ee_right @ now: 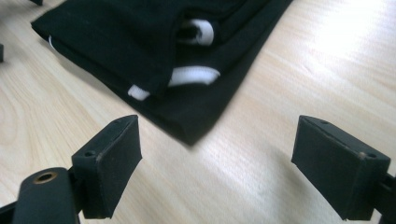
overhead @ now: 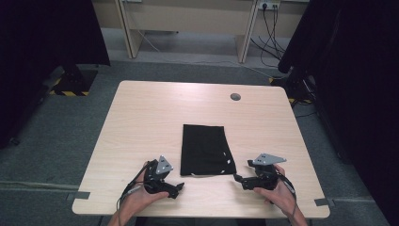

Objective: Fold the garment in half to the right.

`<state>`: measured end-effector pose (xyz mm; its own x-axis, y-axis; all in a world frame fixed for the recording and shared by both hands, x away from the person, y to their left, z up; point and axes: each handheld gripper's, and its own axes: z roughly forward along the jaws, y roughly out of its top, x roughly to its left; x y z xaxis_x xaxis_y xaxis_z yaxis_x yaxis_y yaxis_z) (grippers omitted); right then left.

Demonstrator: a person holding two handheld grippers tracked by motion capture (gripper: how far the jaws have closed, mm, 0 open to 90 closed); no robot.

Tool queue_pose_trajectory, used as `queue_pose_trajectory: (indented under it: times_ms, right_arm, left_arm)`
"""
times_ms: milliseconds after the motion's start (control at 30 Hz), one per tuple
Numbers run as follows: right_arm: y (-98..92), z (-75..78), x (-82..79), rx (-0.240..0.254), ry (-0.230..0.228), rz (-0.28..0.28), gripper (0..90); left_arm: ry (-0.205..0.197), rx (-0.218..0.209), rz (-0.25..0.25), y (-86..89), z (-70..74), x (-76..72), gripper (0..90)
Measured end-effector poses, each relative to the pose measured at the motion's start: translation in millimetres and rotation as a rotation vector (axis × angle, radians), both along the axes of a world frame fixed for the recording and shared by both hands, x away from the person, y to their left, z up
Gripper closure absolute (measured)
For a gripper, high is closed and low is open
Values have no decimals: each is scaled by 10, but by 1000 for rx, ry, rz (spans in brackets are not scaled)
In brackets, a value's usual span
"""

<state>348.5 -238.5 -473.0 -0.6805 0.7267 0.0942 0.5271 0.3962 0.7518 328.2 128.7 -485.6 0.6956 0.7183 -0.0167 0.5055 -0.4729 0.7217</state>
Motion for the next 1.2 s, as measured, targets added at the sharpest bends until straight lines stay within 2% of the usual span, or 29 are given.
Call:
queue_pose_trajectory:
  times_ms: [467,700,900,1200]
  right_arm:
    - [-99,-55,-95,-56,8,-34,161]
    - [-130,-56,-133,-68,2,-45,161]
    - [-138,-60,-178,-101,-13,-55,159]
    - [-163,-60,-222,-108,-14,-64,154]
  left_arm:
    - [0,0,1,1,0,-3,0]
    - [0,0,2,1,0,-5,0]
    - [0,0,3,2,0,-5,0]
    - [0,0,3,2,0,-5,0]
